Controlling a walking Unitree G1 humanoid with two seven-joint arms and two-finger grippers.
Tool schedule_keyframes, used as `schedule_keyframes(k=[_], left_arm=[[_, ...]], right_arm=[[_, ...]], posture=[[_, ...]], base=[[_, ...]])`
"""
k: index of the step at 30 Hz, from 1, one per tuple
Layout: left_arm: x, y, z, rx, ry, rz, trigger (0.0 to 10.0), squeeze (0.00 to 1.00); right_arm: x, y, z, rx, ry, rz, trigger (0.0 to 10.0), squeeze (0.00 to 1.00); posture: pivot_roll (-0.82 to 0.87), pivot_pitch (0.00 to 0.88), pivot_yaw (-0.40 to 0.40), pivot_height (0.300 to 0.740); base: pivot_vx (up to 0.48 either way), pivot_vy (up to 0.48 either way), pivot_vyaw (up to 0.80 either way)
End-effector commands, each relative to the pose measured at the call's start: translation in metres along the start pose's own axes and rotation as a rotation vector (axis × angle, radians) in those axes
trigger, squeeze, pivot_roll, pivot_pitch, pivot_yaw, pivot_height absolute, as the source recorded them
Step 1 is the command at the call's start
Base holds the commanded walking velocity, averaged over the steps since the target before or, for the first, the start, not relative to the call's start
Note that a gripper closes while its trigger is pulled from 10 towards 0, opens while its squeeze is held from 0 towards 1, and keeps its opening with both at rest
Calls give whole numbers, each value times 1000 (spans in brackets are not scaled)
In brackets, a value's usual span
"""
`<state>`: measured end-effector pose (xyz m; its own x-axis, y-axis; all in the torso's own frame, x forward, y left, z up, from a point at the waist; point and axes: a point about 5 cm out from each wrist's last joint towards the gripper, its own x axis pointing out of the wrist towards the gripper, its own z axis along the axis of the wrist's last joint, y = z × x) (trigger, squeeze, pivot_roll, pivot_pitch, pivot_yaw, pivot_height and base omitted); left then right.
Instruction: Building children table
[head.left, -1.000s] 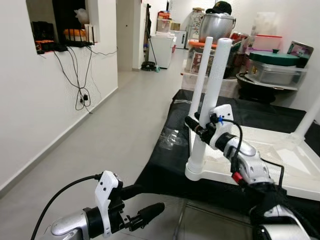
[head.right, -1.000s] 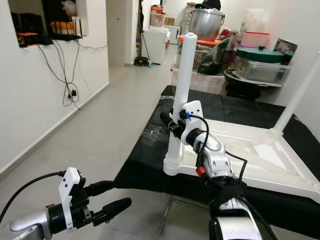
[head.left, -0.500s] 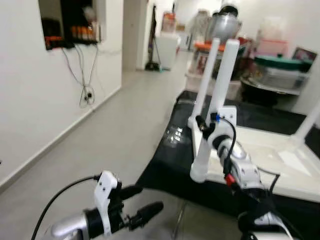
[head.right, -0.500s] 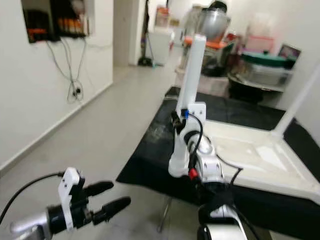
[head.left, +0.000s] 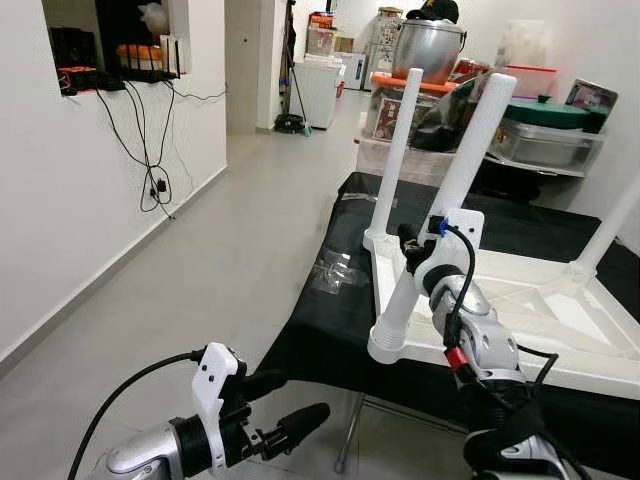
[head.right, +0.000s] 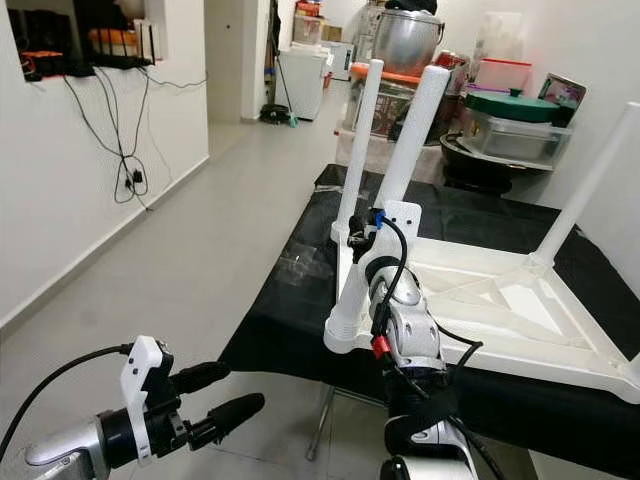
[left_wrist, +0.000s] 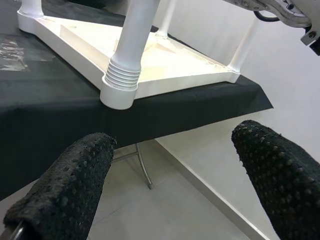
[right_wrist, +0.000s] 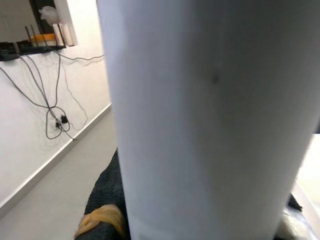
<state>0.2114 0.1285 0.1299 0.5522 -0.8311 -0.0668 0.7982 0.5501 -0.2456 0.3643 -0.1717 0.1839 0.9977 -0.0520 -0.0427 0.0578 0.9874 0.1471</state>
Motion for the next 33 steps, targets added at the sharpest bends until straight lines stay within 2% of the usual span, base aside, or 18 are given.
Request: schedule_keyframes(k=[1, 5, 12, 21, 28, 29, 31, 32, 33], left_arm=[[2, 0, 0, 7, -1, 1, 10000, 1000], [2, 1, 0, 8, 1, 3, 10000, 1000], [4, 2, 1, 13, -4, 10, 10000, 1000], [5, 5, 3, 22, -12, 30, 10000, 1000], [5, 6, 4, 22, -16, 34, 10000, 1000], [5, 6, 4, 21, -17, 34, 10000, 1000], [5, 6, 4, 21, -17, 34, 10000, 1000], [6, 6, 4, 21, -17, 35, 10000, 1000], [6, 6, 4, 21, -17, 35, 10000, 1000]], right_arm=[[-14, -22, -65, 5, 282, -115, 0, 0], [-15, -24, -64, 1, 283, -155, 0, 0], [-19, -31, -55, -46, 205, -275, 0, 0], [-23, -20, -59, -103, 202, -255, 0, 0], [-23, -19, -61, -116, 220, -270, 0, 0], [-23, -18, -62, -114, 225, -271, 510, 0], [-23, -18, -62, -114, 225, -271, 510, 0], [-23, -17, -62, -114, 229, -269, 8667, 0], [-23, -15, -63, -111, 239, -254, 10000, 0]], posture=[[79, 0, -104, 740], [76, 0, -102, 740], [73, 0, -100, 740], [76, 0, -96, 740], [75, 0, -97, 740], [75, 0, -97, 740], [75, 0, -97, 740], [76, 0, -98, 740], [75, 0, -98, 740]], base=[[0, 0, 0], [0, 0, 0], [0, 0, 0], [0, 0, 0], [0, 0, 0], [0, 0, 0], [0, 0, 0], [0, 0, 0], [0, 0, 0]])
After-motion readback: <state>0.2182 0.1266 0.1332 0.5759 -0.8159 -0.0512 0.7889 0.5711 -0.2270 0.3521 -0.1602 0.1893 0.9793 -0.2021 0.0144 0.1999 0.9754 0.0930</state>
